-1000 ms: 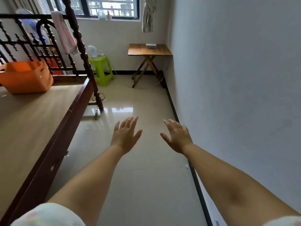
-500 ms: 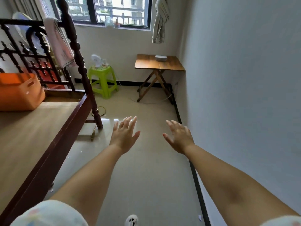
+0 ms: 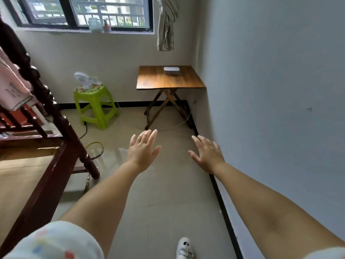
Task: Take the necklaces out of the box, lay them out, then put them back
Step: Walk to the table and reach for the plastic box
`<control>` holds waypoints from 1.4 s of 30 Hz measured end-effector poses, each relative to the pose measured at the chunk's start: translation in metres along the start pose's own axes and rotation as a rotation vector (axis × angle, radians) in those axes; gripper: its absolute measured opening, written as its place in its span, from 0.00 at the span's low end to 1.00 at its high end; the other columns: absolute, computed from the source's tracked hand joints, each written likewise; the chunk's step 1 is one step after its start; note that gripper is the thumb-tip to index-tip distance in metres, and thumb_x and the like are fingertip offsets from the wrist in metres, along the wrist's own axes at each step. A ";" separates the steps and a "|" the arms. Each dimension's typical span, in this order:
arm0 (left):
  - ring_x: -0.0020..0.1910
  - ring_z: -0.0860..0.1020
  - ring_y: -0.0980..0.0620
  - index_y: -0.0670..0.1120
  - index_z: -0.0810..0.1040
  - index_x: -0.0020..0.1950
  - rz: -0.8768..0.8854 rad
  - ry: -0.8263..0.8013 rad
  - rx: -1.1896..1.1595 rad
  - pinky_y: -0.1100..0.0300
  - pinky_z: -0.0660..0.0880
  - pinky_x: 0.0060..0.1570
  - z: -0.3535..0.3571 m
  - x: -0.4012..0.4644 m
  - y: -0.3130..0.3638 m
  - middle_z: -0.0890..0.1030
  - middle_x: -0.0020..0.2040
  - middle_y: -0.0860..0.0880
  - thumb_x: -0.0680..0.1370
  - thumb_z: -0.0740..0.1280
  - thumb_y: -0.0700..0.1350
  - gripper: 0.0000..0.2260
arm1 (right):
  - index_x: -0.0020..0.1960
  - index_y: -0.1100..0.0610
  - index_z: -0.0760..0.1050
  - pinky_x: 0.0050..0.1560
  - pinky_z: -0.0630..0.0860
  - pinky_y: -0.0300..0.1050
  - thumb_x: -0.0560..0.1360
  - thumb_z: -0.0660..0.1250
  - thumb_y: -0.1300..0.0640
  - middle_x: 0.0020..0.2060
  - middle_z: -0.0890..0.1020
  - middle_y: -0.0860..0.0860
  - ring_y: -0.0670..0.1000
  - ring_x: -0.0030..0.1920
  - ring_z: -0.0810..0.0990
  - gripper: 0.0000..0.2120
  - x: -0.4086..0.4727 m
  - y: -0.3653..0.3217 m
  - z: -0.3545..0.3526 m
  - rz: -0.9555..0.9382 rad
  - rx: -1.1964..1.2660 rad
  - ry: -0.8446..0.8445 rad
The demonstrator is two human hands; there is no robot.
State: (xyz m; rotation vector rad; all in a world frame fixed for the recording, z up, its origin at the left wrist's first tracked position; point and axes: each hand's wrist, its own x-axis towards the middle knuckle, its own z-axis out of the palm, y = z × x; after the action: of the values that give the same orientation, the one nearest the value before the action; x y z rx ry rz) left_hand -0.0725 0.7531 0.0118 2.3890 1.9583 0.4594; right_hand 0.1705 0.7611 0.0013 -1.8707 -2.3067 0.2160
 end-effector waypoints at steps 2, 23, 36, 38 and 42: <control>0.74 0.53 0.49 0.47 0.51 0.75 -0.006 0.001 -0.003 0.48 0.46 0.73 0.010 0.045 0.000 0.58 0.75 0.46 0.80 0.53 0.54 0.26 | 0.77 0.50 0.51 0.74 0.50 0.54 0.79 0.52 0.41 0.76 0.57 0.52 0.51 0.76 0.55 0.30 0.043 0.018 -0.005 -0.005 0.001 -0.009; 0.75 0.51 0.51 0.49 0.48 0.75 -0.065 -0.031 0.065 0.49 0.45 0.73 0.082 0.490 -0.131 0.55 0.76 0.47 0.80 0.51 0.55 0.26 | 0.77 0.50 0.50 0.75 0.50 0.55 0.79 0.50 0.41 0.76 0.57 0.51 0.50 0.76 0.54 0.29 0.517 0.105 -0.010 -0.023 -0.057 -0.027; 0.75 0.49 0.49 0.50 0.47 0.75 0.001 -0.101 0.034 0.49 0.43 0.73 0.142 0.747 -0.183 0.53 0.76 0.48 0.80 0.49 0.56 0.26 | 0.76 0.50 0.50 0.76 0.51 0.57 0.79 0.50 0.41 0.76 0.57 0.51 0.52 0.76 0.55 0.28 0.762 0.175 -0.006 0.048 -0.075 -0.055; 0.75 0.48 0.49 0.50 0.47 0.75 -0.026 -0.121 0.023 0.49 0.43 0.73 0.152 0.787 -0.189 0.53 0.77 0.48 0.80 0.49 0.57 0.26 | 0.76 0.50 0.51 0.75 0.51 0.57 0.79 0.50 0.41 0.76 0.57 0.51 0.52 0.76 0.55 0.29 0.803 0.189 -0.009 0.041 -0.074 -0.065; 0.75 0.49 0.49 0.51 0.47 0.75 -0.056 -0.121 0.032 0.48 0.43 0.73 0.170 0.862 -0.194 0.53 0.77 0.48 0.80 0.48 0.57 0.26 | 0.76 0.49 0.50 0.76 0.50 0.56 0.79 0.49 0.40 0.77 0.56 0.51 0.52 0.76 0.54 0.29 0.882 0.217 -0.013 0.003 -0.104 -0.106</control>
State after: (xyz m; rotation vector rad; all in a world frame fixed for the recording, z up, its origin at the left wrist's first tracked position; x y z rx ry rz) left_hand -0.0710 1.6528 -0.0055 2.3139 1.9893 0.2766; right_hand 0.2019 1.6692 -0.0005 -1.9567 -2.4287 0.2044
